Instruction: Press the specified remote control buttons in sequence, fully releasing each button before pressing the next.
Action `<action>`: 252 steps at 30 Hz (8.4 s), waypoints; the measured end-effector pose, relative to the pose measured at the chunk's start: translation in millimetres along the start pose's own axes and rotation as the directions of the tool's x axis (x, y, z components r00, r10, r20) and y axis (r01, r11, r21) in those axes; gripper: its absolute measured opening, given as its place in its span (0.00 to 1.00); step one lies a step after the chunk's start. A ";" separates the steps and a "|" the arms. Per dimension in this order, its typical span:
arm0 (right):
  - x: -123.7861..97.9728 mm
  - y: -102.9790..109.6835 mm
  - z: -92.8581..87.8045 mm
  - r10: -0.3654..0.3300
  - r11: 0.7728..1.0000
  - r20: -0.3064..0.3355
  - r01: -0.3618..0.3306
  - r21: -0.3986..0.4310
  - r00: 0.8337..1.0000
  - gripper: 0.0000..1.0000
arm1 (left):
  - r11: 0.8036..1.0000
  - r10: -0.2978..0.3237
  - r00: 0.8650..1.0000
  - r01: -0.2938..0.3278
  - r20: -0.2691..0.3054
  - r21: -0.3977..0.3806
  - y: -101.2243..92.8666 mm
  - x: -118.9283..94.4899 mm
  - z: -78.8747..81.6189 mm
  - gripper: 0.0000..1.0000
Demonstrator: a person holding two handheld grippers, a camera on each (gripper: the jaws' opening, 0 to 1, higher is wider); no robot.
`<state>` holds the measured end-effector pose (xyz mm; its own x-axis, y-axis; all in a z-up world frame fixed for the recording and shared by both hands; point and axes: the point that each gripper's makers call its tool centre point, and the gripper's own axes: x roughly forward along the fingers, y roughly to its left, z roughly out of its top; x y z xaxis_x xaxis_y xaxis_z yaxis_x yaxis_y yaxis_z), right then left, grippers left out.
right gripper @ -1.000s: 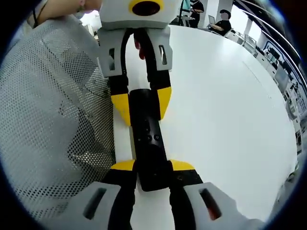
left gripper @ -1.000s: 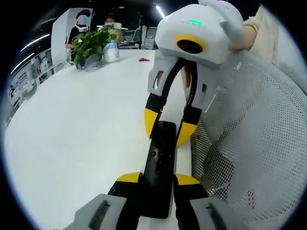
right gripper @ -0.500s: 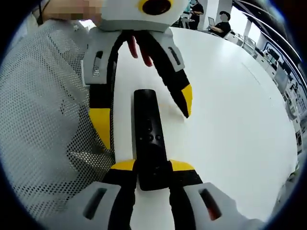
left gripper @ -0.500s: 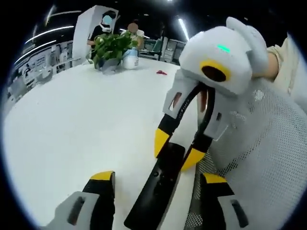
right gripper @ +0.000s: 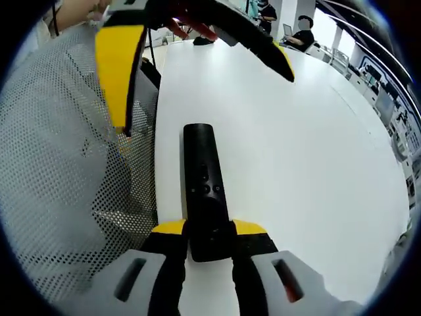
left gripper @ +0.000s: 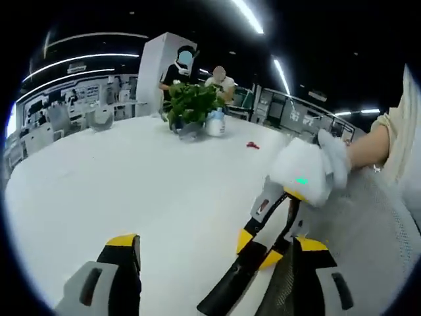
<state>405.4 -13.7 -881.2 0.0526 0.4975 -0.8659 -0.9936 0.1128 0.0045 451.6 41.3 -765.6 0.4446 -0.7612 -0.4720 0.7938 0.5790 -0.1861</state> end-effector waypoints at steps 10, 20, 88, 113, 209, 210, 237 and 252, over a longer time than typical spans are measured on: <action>-0.4 0.4 0.3 -0.006 1.000 0.005 0.006 0.010 1.000 0.25 | 0.976 0.219 0.973 -0.217 0.069 -0.032 17.3 -57.9 11.5 1.00; -0.5 -0.3 0.6 -0.019 0.999 0.025 0.018 0.035 1.000 0.25 | 0.937 0.349 0.920 -0.337 0.177 -0.090 19.2 -101.0 14.7 1.00; 3.5 -65.4 7.9 -0.026 0.999 -0.054 0.027 0.018 0.998 0.24 | 0.855 0.515 0.820 -0.513 0.250 -0.077 38.5 -132.6 18.2 0.91; 10.3 -130.3 20.1 -0.019 1.000 -0.053 0.020 0.020 0.998 0.24 | 0.834 0.551 0.807 -0.541 0.214 -0.109 52.7 -136.3 8.9 0.90; -196.9 -52.5 -7.8 -0.736 0.590 0.225 0.442 0.675 0.638 0.72 | 0.859 0.507 0.841 -0.512 0.192 -0.024 40.5 -124.1 6.9 1.00; -197.8 -52.6 -7.7 -0.738 0.589 0.226 0.444 0.675 0.636 0.72 | 0.859 0.507 0.841 -0.512 0.191 -0.025 40.4 -124.2 6.9 1.00; -190.2 -47.8 -15.1 -0.712 0.596 0.180 0.450 0.665 0.679 0.72 | 0.844 0.530 0.815 -0.533 0.234 -0.052 44.3 -133.8 15.0 1.00; -184.2 -38.3 -14.8 -0.670 0.646 0.213 0.418 0.639 0.711 0.68 | 0.813 0.576 0.794 -0.580 0.193 -0.043 31.8 -134.0 5.7 0.99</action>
<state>432.3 -122.3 -729.3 0.7246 0.4611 -0.5121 -0.5562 0.8301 -0.0396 419.7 160.1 -703.3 0.8907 -0.3272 -0.3156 0.3701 0.9250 0.0856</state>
